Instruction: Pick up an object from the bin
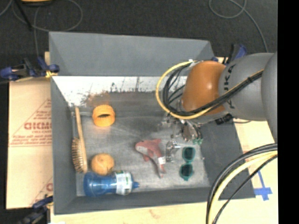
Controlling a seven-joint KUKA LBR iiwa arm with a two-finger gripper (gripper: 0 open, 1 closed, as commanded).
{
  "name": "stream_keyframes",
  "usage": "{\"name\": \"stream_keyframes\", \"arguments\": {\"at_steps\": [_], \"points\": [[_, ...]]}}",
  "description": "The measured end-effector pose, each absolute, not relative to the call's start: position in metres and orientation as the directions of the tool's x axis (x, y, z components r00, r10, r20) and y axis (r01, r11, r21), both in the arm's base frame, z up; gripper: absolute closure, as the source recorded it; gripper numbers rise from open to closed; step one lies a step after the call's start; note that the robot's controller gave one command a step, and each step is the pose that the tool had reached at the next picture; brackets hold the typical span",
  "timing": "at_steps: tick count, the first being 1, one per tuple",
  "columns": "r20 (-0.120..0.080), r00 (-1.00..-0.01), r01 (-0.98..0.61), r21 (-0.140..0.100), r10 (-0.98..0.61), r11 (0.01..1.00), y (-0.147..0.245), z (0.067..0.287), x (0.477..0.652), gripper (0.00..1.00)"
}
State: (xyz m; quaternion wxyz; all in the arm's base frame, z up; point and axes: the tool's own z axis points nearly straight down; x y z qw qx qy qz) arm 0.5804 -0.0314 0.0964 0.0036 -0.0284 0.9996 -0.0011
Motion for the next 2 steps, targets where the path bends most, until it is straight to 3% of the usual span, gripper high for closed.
{"name": "stream_keyframes", "arguments": {"at_steps": [1, 2], "points": [[-0.015, -0.994, -0.105, -0.001, -0.105, 0.994, 0.0270, 0.0754, 0.5611, 1.00], [-0.015, -0.994, -0.106, -0.001, -0.106, 0.994, 0.0269, 0.0754, 0.5612, 1.00]]}}
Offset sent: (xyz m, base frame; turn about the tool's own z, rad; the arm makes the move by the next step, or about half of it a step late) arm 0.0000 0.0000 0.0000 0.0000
